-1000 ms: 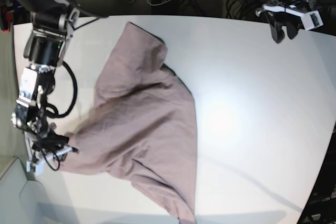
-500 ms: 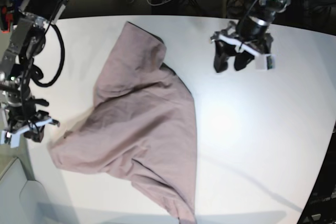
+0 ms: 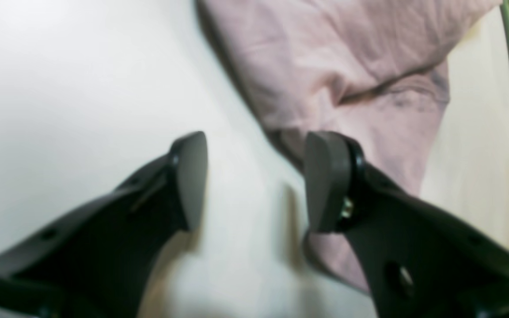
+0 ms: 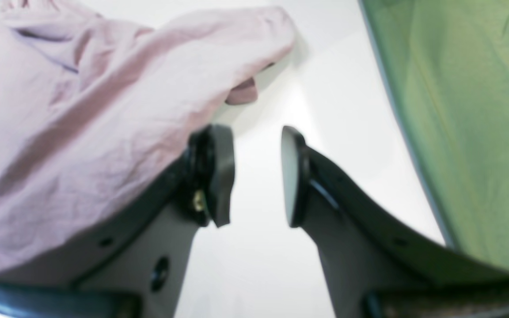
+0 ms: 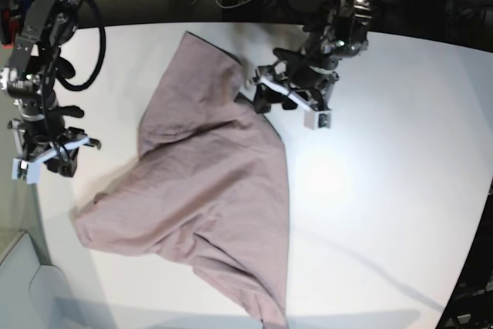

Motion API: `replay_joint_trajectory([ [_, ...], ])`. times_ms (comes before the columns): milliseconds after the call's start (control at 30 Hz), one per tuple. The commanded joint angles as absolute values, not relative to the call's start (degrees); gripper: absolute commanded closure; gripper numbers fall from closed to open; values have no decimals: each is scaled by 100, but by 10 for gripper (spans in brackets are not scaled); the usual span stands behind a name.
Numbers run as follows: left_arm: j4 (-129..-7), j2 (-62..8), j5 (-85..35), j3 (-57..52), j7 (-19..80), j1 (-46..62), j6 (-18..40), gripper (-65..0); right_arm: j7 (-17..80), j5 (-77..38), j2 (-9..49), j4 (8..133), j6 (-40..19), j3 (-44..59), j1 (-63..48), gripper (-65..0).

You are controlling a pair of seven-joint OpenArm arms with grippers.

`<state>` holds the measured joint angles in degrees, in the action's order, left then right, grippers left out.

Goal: Layout the t-shirt on the table in an organized manner, then fold the t-shirt properly
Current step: 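Grasp the shirt's middle fold with the left gripper and pull it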

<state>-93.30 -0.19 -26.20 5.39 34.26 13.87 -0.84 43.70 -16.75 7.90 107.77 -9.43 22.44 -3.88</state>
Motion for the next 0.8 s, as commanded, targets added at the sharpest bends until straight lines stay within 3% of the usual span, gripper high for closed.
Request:
replay_joint_trajectory([
  [0,-9341,92,-2580,549,3327,1297,-31,-343,4233,-1701,857,10888,-980,2273,-356,-199],
  [267,-8699,418,-2396,549,3327,875,4,-326,4233,-1701,857,10967,-980,2273,-576,-199],
  [467,-8189,532,-2404,549,3327,523,22,-202,4233,-1701,857,11143,-980,2264,-725,-199],
  [600,-8409,514,-2413,673,3327,541,22,-4,4233,-1701,866,11152,-980,2264,-734,-199],
  [767,-9710,435,-2378,699,3371,1051,-4,-1,4233,-1701,875,11152,-989,2273,-760,-199],
])
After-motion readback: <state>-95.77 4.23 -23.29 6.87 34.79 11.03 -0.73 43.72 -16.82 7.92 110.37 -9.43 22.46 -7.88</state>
